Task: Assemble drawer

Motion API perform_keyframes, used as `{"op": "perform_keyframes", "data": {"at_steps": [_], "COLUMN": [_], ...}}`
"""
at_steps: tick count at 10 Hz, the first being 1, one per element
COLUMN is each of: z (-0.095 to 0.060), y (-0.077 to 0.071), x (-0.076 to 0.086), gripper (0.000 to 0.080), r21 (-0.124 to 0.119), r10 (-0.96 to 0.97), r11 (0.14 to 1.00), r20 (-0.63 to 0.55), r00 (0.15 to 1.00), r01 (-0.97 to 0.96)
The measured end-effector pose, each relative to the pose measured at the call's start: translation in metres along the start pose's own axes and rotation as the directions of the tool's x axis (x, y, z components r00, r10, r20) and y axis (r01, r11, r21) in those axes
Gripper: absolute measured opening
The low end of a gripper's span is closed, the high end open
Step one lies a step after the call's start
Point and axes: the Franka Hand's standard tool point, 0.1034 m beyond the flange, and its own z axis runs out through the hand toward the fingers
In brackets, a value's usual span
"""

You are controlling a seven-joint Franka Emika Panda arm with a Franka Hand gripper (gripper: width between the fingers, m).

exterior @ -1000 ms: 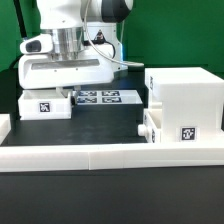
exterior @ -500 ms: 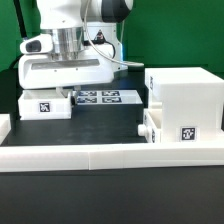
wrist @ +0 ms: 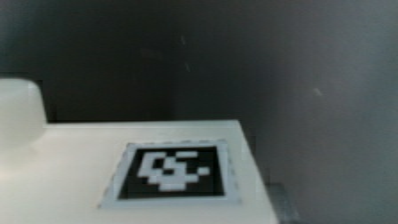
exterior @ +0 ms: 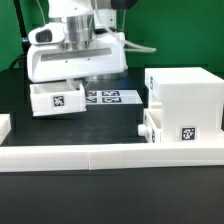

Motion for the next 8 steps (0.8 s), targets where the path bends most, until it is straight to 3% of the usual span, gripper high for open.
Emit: {"op": "perform_keyframes", "data": {"at_steps": [1,3,5,7,8], "z": [-0.006,-0.004,-0.004,-0.011,-0.017], "y": [0.002,0.002,0.003,0.007,0.006], "x": [0.013,0.013,0.014,0.026,0.039], "gripper": [0.0042,0.0042,0.0042,0.0042,0.0042], "r21": [0.019,0.016,0.016,0.004,-0.014], "r10": [-0.032,-0.05,-0.204,-0.475,-0.571], "r11": [0.999,0.999,0.979,0.88,0.821], "r20": [0.019,0.013,0.011,0.015,0.024], "r00": [0.999,0.999,0.979,0.88,0.821], "r01": [0.032,0.049,0.204,0.475,0.571]}}
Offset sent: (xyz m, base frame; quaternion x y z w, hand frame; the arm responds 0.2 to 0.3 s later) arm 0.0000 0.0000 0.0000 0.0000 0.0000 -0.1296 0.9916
